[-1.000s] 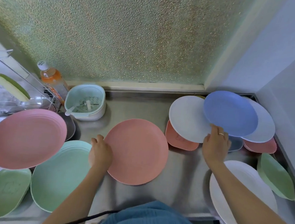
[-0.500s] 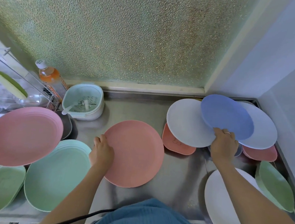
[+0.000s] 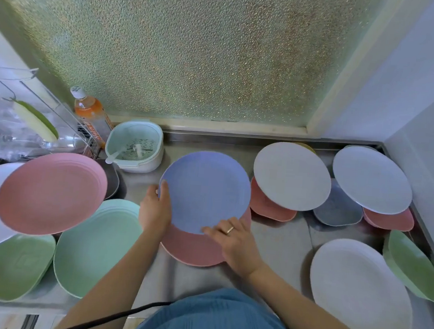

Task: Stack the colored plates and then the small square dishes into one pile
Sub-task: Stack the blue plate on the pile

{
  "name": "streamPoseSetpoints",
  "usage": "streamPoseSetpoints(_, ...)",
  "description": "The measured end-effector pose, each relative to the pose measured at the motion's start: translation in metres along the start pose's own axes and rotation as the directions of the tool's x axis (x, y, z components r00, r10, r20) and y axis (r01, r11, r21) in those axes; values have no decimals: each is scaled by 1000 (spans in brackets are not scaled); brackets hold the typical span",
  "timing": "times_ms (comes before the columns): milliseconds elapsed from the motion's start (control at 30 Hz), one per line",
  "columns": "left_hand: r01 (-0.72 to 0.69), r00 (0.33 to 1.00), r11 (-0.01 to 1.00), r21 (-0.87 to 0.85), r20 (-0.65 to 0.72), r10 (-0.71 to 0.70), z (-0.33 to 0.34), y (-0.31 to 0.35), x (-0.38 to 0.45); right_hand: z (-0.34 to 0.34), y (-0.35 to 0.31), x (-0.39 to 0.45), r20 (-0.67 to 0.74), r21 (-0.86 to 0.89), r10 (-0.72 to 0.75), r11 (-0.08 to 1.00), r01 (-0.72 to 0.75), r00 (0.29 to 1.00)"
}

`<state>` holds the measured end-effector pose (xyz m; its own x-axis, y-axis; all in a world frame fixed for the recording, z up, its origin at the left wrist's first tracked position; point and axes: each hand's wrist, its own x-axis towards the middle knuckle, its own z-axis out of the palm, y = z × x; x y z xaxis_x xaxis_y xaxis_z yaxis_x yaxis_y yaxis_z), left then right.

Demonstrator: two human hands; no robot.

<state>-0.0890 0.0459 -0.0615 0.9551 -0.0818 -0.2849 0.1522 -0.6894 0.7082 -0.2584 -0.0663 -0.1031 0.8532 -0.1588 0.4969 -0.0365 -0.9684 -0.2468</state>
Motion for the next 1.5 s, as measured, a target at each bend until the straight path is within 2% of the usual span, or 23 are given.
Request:
streamPoseSetpoints(133, -77, 995, 971, 228, 80, 61, -16, -28, 4, 8, -9, -13, 185, 45, -15, 999, 6, 983)
streamPoseSetpoints(267, -181, 969, 897, 403, 227, 93, -16, -46, 2, 6, -1, -27, 313, 10, -21, 1000, 19, 949)
streamPoseSetpoints(367, -288, 933, 839, 461, 333, 138, -11, -51, -1, 4, 5, -41, 389, -47, -43, 997, 67, 920)
streamPoseSetpoints(500, -312, 929, 827, 467, 331, 164, -13, -52, 0, -2, 7, -39, 429, -66, -11, 997, 43, 903)
streamPoseSetpoints(567, -333, 924, 826, 455, 331, 190, -15, -54, 1, -6, 7, -32, 383, -57, 80, 996, -63, 920)
streamPoseSetpoints(633, -364, 918, 817, 448, 322, 232, -17, -54, 3, -9, 8, -21, 310, -67, 289, 957, -282, 906)
streamPoseSetpoints(733, -406, 905, 785, 468, 324, 275, -18, -53, 5, -10, 13, -7, 335, -125, 568, 818, -562, 752)
streamPoseSetpoints(800, -418, 898, 783, 461, 338, 280, -17, -53, 7, -8, 15, -1, 382, -183, 620, 778, -601, 686)
streamPoseSetpoints(933, -458, 872, 781, 424, 385, 302, -17, -59, 13, 0, 14, -2, 422, -206, 643, 755, -623, 639)
streamPoseSetpoints(1033, -489, 846, 775, 401, 436, 308, -17, -63, 11, 3, 10, -3, 415, -166, 656, 736, -656, 630)
streamPoseSetpoints(1133, -473, 848, 802, 364, 436, 302, -17, -65, 10, 5, 8, -3, 374, -121, 663, 728, -675, 648)
streamPoseSetpoints(1200, -487, 837, 787, 380, 459, 297, -17, -64, 10, 6, 10, -3, 351, -104, 664, 728, -678, 660)
streamPoseSetpoints(1300, -527, 815, 726, 441, 503, 287, -16, -63, 11, 7, 10, -4, 356, -90, 653, 736, -671, 668)
streamPoseSetpoints(1500, -525, 820, 723, 450, 496, 286, -14, -61, 13, 9, 16, -3, 403, -22, 623, 739, -673, 671)
